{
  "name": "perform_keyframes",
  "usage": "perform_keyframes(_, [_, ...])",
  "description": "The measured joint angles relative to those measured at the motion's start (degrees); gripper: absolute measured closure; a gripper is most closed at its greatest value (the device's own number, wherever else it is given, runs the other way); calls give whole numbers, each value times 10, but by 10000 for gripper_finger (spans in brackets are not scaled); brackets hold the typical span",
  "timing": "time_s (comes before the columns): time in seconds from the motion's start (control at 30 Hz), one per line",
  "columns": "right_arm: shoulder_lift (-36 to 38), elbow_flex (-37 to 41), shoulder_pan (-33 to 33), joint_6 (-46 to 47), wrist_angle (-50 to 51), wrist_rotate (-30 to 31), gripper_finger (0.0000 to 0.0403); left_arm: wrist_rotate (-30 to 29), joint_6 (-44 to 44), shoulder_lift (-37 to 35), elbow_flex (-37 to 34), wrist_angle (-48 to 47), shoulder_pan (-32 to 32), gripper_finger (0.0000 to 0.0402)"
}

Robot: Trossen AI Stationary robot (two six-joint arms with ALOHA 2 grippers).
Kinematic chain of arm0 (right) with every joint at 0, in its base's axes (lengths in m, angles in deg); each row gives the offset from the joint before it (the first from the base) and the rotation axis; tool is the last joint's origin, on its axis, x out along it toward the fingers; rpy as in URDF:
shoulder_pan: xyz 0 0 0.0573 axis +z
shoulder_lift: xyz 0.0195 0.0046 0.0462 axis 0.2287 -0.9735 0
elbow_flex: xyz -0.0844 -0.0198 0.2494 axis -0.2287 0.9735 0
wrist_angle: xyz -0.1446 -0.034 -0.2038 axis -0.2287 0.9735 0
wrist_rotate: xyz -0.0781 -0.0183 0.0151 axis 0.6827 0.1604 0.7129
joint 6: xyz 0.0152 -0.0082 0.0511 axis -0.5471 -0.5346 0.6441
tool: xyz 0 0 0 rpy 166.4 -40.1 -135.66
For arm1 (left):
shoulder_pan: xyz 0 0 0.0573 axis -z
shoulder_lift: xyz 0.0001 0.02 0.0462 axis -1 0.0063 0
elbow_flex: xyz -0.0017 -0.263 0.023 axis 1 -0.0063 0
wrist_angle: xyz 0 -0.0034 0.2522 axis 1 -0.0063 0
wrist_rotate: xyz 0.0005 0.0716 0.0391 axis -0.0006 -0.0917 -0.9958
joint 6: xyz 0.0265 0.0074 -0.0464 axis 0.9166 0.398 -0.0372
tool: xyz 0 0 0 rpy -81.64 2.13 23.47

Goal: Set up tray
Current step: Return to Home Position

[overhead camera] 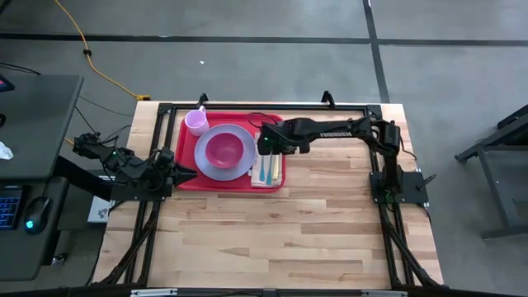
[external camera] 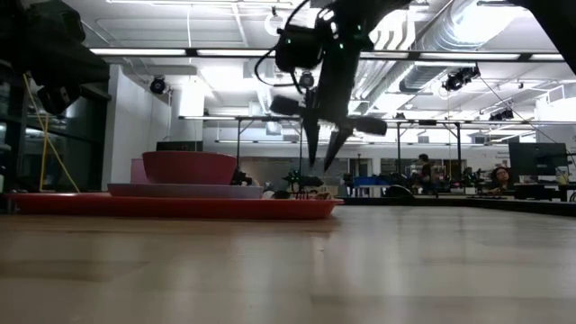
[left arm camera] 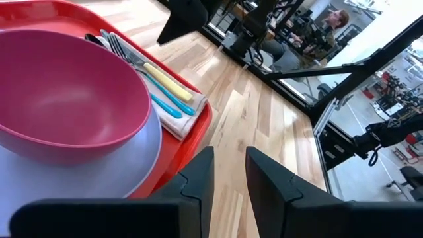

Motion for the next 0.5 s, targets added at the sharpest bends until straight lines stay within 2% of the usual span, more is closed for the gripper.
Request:
perform_keyframes(0.23, [1,-91,0,-60,123,53,321,3,-28,0,0,1,0,284])
perform_keyframes(0.5, [1,-172,12,-121,227,179,321,4,-39,0,0,-1,0,284])
